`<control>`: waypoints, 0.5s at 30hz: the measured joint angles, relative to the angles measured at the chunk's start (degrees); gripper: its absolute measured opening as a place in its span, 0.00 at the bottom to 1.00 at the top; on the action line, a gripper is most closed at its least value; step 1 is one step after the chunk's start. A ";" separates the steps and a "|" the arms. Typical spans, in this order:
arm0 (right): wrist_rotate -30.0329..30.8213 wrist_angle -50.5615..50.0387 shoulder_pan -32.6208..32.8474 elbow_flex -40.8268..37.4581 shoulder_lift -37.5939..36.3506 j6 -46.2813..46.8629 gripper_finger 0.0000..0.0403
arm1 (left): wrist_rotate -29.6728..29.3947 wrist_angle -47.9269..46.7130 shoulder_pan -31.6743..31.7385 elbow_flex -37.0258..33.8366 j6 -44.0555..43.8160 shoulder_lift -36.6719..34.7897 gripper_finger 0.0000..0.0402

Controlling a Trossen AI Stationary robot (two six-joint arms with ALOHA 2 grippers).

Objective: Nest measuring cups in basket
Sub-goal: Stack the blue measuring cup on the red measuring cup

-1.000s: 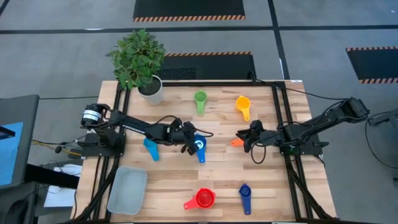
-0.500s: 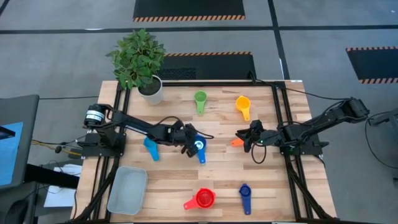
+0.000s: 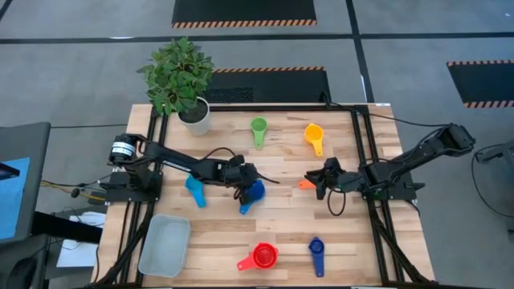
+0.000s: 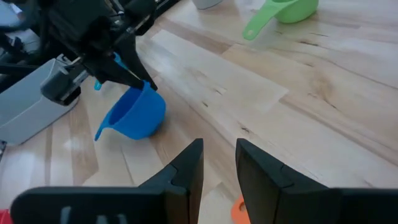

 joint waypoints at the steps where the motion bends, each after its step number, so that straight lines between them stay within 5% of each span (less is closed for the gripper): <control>1: 0.54 0.00 0.53 0.00 0.00 0.43 0.29 | 0.02 -0.46 -0.06 0.19 1.38 -0.64 0.01; 15: 9.02 0.29 7.72 0.00 0.00 3.90 0.29 | 15.03 -1.50 -7.02 7.13 22.81 -8.09 0.00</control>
